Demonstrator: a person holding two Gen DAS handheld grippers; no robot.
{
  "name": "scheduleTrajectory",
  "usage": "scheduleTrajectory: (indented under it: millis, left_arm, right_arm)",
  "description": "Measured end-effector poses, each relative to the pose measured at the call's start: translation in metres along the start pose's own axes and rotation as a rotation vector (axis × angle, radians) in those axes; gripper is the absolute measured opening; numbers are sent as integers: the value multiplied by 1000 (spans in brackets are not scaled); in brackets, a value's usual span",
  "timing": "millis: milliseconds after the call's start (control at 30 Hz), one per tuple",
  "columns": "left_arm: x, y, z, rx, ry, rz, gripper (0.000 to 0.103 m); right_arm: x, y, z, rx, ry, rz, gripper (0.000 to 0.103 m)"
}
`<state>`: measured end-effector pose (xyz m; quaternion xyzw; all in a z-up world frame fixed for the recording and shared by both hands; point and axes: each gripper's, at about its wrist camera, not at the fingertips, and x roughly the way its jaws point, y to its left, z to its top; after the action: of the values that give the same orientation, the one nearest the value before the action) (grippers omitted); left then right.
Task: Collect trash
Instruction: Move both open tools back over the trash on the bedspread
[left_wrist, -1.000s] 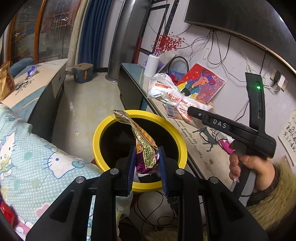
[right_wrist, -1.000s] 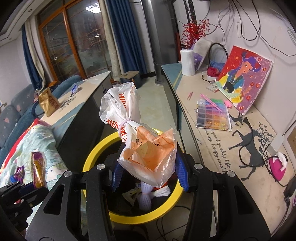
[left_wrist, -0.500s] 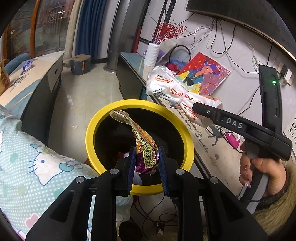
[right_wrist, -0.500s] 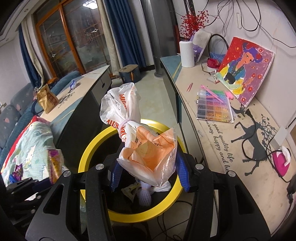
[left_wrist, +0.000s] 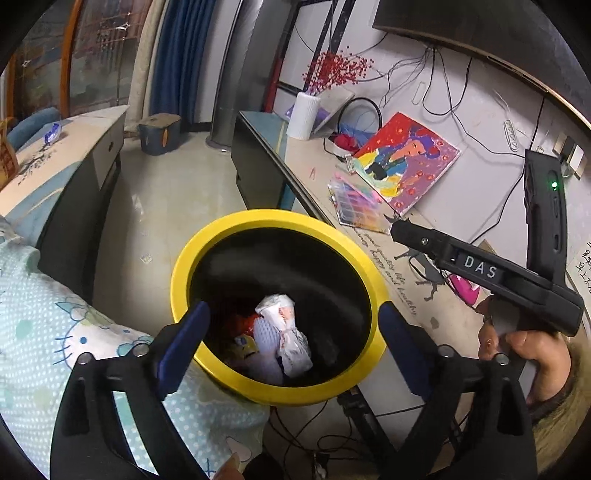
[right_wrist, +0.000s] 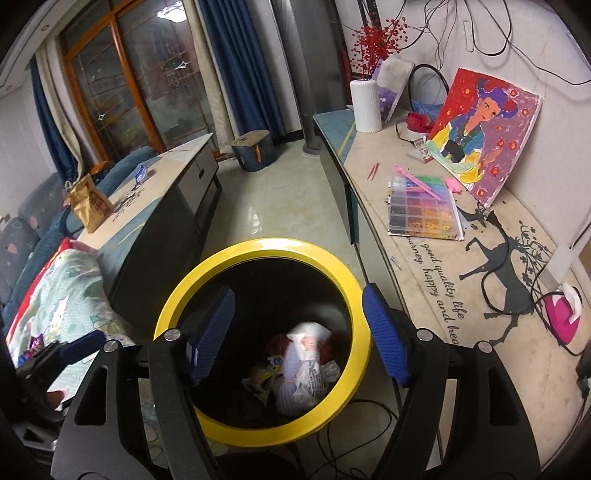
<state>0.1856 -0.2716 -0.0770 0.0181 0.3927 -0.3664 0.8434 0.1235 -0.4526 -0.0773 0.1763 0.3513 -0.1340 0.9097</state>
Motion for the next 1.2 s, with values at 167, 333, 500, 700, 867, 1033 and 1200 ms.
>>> scheduleTrajectory:
  millis: [167,333,500,700,867,1033,1200]
  left_arm:
    - [-18,2,1,-27,-39,13,94]
    - [-46,2,-1,-18,-98,61,96]
    - [-70,9,0,-29,-148,112,96]
    - [-99,24,-2,-71,-206,164,96]
    - [-118,38,-7,-103,-236,206,96]
    - [-134,51,-13,-134,-262,249,96]
    - [-152,62,-18,-150,-288,279,96]
  right_arm:
    - [-7,4,3,-14,-32,-7,68]
    - [-14,14,3,-43,-53,-2,71]
    - [-21,28,2,-69,-70,23,75]
    - [-29,42,1,-100,-86,48,77]
    - [-35,53,0,-120,-100,67,77]
    - [-45,68,-3,-147,-120,101,77]
    - [-52,86,-8,-173,-122,142,77]
